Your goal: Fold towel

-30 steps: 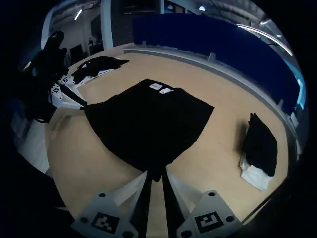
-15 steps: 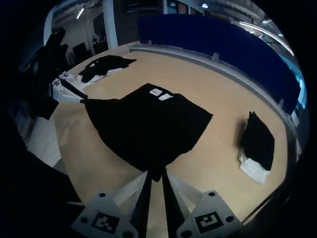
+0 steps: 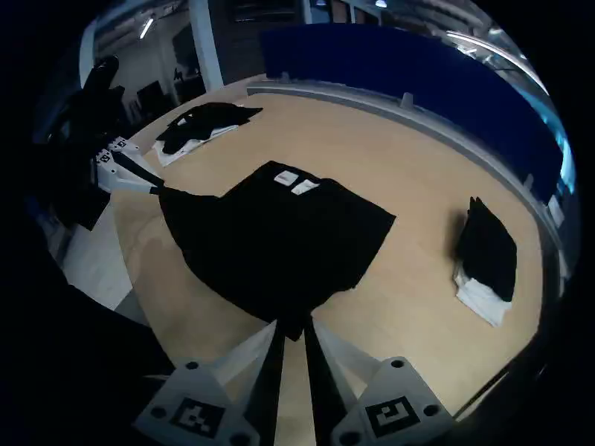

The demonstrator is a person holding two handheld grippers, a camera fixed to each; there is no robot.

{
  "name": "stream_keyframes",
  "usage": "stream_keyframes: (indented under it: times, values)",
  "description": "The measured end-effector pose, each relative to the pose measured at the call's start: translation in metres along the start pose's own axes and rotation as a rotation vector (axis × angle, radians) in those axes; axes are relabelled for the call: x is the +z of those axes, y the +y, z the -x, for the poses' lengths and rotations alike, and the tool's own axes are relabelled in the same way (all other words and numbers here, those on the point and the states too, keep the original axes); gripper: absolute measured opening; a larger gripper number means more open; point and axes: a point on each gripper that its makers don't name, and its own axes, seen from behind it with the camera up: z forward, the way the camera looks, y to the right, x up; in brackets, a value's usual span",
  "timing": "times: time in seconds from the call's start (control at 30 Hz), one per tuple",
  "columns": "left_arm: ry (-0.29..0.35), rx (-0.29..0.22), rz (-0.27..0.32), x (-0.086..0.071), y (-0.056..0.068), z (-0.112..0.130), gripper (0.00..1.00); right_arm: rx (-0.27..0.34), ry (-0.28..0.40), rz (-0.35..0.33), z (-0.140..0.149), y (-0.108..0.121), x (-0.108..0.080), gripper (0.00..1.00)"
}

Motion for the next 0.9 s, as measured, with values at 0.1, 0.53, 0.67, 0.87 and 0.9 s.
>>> stream_keyframes:
  times: [0.1, 0.53, 0.67, 0.87, 0.9]
  values:
    - [0.005, 0.002, -0.005, 0.001, -0.004, -0.004, 0.14, 0.000, 0.007, 0.001, -0.005, 0.001, 0.000, 0.19]
    - [0.041, 0.010, -0.027, 0.015, -0.033, -0.042, 0.14, 0.001, 0.035, 0.037, -0.040, 0.028, 0.010, 0.19]
    - [0.052, 0.027, -0.046, 0.021, -0.047, -0.056, 0.14, 0.009, 0.039, 0.057, -0.051, 0.041, 0.016, 0.19]
    - [0.069, 0.029, -0.062, 0.036, -0.070, -0.078, 0.14, 0.025, 0.044, 0.082, -0.066, 0.064, 0.032, 0.19]
    - [0.073, 0.029, -0.064, 0.039, -0.074, -0.082, 0.14, 0.028, 0.045, 0.087, -0.069, 0.068, 0.035, 0.19]
